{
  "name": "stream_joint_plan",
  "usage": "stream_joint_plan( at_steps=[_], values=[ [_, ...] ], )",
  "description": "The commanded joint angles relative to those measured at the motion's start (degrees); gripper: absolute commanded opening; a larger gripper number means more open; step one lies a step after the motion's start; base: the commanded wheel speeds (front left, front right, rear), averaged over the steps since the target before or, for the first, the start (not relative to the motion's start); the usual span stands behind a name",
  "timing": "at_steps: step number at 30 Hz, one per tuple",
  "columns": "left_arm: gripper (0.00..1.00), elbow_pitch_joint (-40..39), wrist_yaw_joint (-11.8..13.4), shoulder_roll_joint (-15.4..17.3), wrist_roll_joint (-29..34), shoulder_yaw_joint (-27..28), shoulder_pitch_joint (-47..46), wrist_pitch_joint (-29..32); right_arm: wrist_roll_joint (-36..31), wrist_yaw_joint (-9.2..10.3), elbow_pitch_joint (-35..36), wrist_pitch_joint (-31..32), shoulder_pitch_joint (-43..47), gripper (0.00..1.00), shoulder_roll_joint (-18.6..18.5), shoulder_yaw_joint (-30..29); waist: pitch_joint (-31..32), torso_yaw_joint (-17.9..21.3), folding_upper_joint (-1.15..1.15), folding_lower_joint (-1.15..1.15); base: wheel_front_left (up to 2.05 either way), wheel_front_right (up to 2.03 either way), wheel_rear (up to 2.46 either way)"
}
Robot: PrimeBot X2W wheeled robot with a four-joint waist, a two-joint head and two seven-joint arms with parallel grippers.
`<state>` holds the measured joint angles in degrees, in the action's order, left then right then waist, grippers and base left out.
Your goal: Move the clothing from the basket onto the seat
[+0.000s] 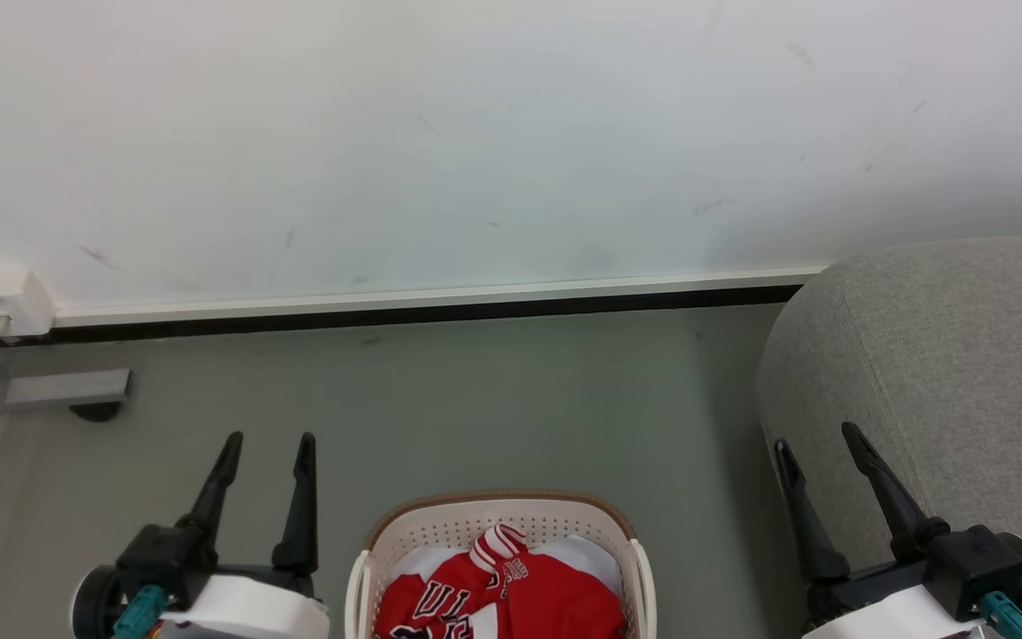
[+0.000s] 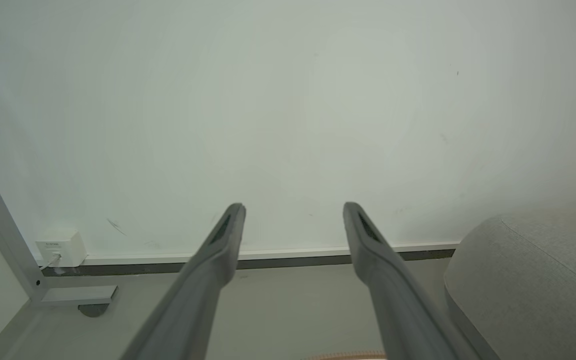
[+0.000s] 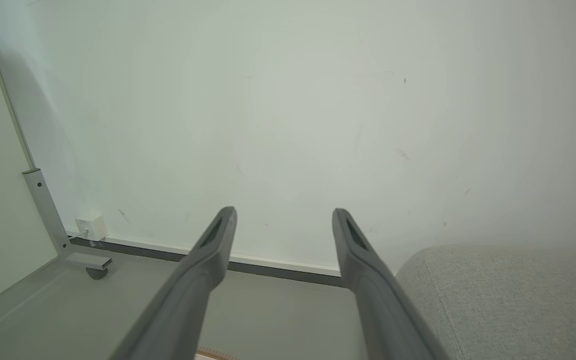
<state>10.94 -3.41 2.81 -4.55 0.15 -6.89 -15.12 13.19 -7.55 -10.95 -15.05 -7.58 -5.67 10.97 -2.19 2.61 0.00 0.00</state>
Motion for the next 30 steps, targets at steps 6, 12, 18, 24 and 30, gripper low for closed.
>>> stream_joint_plan(
  at_steps=[6,12,18,24,30],
  values=[
    [1.00,0.01,0.28,0.16,-0.85,0.30,-0.39,-0.06,0.24,0.12,0.22,-0.19,-0.66,1.00,-0.31,-0.08,-0.52,0.16,0.00,0.00,0.00,0.00,0.00],
    [1.00,0.64,0.11,0.16,-2.37,0.15,-1.35,-0.06,0.44,0.12,0.46,-0.18,-0.72,1.00,-0.11,-0.97,-1.80,0.27,0.00,0.00,0.00,0.00,0.00],
    [1.00,1.84,-0.37,0.17,-3.15,-0.20,-2.66,-0.06,0.91,0.12,0.83,-0.18,-1.53,1.00,0.35,-1.43,-4.26,1.07,0.00,0.00,0.00,0.00,0.00],
    [1.00,5.70,-0.99,0.18,-3.67,-0.50,-4.28,-0.05,1.54,0.12,1.29,-0.18,-2.42,1.00,0.79,-1.63,-7.06,2.73,0.00,0.00,0.00,0.00,0.00],
    [1.00,12.11,-1.94,0.20,-2.30,-1.50,-7.67,-0.05,1.88,0.12,1.94,-0.18,-3.99,1.00,1.25,-2.07,-10.87,4.88,0.00,0.00,0.00,0.00,0.00]
  ],
)
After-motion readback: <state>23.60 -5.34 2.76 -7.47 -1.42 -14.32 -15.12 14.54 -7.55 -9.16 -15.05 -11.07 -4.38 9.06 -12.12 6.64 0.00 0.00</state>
